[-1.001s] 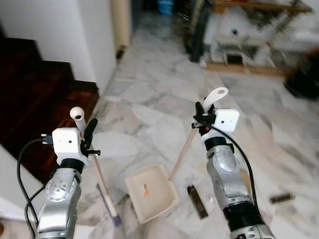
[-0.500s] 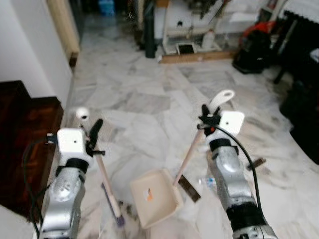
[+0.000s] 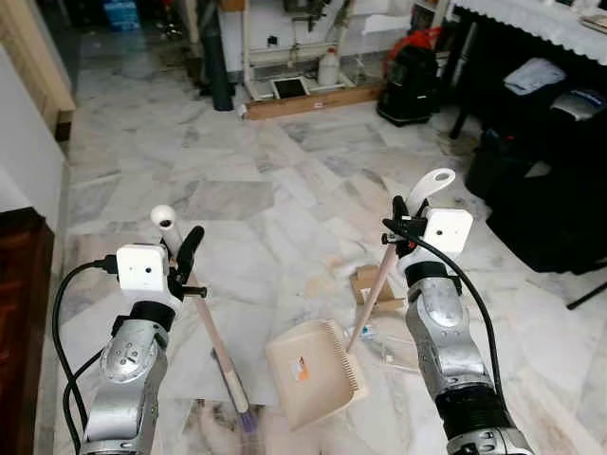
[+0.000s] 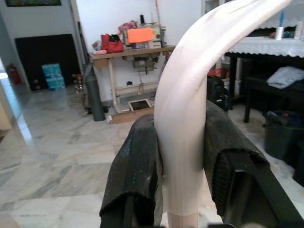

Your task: Sweep floor

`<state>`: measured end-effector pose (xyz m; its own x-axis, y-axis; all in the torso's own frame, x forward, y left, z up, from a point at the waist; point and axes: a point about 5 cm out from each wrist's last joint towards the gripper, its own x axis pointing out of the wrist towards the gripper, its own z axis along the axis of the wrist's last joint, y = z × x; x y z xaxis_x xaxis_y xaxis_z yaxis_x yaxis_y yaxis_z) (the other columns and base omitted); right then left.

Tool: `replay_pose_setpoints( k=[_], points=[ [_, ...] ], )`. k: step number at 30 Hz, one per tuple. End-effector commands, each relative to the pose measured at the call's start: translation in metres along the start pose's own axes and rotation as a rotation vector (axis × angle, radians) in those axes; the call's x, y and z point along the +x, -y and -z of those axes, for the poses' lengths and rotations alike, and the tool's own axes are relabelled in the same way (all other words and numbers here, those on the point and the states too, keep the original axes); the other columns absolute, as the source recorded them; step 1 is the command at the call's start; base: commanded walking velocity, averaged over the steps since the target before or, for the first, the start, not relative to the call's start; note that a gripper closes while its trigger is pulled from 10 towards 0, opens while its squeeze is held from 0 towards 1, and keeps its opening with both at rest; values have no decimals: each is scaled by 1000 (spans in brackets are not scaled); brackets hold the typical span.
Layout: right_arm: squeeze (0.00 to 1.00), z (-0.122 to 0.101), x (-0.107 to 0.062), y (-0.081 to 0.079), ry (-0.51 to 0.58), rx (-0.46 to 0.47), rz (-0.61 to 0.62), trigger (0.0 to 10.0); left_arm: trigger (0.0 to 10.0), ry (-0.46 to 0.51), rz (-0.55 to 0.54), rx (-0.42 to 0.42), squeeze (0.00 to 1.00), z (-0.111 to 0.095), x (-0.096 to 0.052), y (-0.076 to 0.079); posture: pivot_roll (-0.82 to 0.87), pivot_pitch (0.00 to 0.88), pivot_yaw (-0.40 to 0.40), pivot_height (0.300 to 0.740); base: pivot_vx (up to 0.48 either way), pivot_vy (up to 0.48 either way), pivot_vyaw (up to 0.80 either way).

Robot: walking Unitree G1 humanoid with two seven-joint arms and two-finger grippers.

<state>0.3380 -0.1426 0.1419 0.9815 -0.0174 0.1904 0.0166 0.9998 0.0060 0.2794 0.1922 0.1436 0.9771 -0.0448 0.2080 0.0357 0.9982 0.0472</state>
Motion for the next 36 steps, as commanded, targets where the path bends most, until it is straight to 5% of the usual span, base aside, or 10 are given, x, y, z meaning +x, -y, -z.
replay_pose_setpoints(
  k=[1, 9, 20, 36],
  points=[
    [0, -12, 6, -1, 60, 1, 0, 10000, 10000, 39, 4, 3, 0, -10, 4, 0, 4, 50, 5, 740, 0, 0, -781],
    [0, -13, 7, 4, 65, -11, 20, 10000, 10000, 37, 3, 0, 0, -9, 5, 0, 5, 48, 4, 740, 0, 227, -781],
    [0, -16, 7, -1, 89, 7, 10, 10000, 10000, 36, 7, -4, 0, -9, 5, 1, 7, 52, 4, 740, 0, 347, 0],
    [0, -16, 9, 0, 88, 6, 8, 10000, 10000, 37, 12, -6, 0, -10, 5, 2, 9, 42, 3, 740, 0, 345, -795]
  ],
)
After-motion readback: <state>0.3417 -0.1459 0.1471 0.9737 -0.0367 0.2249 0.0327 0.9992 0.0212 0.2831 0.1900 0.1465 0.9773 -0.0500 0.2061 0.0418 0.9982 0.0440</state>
